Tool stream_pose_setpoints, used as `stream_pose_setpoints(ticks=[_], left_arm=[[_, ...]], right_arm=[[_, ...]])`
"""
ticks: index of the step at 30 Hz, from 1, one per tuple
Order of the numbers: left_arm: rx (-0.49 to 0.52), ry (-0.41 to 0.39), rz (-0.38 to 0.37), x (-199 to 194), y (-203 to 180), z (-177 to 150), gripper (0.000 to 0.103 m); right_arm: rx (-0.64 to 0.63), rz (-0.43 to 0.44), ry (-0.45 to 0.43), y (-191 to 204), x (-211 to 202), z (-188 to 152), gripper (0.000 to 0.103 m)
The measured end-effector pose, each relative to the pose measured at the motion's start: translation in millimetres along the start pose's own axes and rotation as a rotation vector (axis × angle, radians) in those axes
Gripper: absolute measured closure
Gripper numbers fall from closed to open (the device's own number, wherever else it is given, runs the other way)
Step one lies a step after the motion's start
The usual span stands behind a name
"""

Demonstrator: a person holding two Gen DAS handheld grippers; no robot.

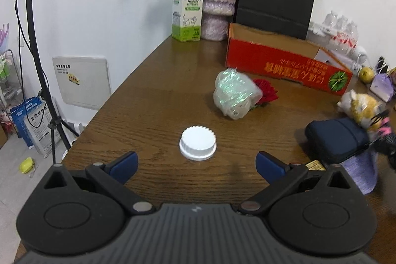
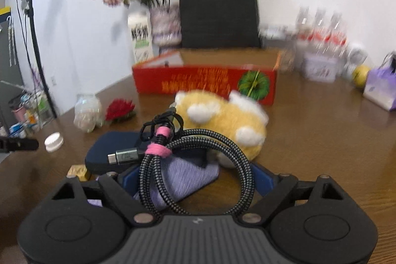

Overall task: Organize objects
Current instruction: 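Grasp the white bottle cap with the left gripper, then carry the white cap and black cable with both grippers toward the red box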

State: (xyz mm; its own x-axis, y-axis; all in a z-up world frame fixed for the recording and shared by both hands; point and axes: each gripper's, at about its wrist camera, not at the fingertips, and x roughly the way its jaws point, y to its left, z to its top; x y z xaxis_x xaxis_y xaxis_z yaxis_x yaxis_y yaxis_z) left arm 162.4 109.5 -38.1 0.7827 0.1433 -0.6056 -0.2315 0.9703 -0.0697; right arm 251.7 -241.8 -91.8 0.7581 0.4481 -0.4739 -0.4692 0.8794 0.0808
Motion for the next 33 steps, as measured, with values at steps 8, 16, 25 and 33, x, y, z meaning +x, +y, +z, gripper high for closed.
stream_pose_setpoints(ticks=[8, 16, 25, 33], left_arm=[[0.059, 0.052, 0.047, 30, -4, 9, 0.0], [0.047, 0.052, 0.06, 56, -1, 13, 0.0], [0.04, 0.045, 0.071, 55, -2, 13, 0.004], [0.086, -0.052, 0.025, 33, -25, 6, 0.063]], right_arm=[[-0.028, -0.098, -0.108, 8, -20, -1, 0.014], [-0.009, -0.109, -0.107, 6, -19, -1, 0.014], [0.011, -0.112, -0.099, 3, -18, -2, 0.014], [0.004, -0.117, -0.108, 5, -19, -3, 0.014]])
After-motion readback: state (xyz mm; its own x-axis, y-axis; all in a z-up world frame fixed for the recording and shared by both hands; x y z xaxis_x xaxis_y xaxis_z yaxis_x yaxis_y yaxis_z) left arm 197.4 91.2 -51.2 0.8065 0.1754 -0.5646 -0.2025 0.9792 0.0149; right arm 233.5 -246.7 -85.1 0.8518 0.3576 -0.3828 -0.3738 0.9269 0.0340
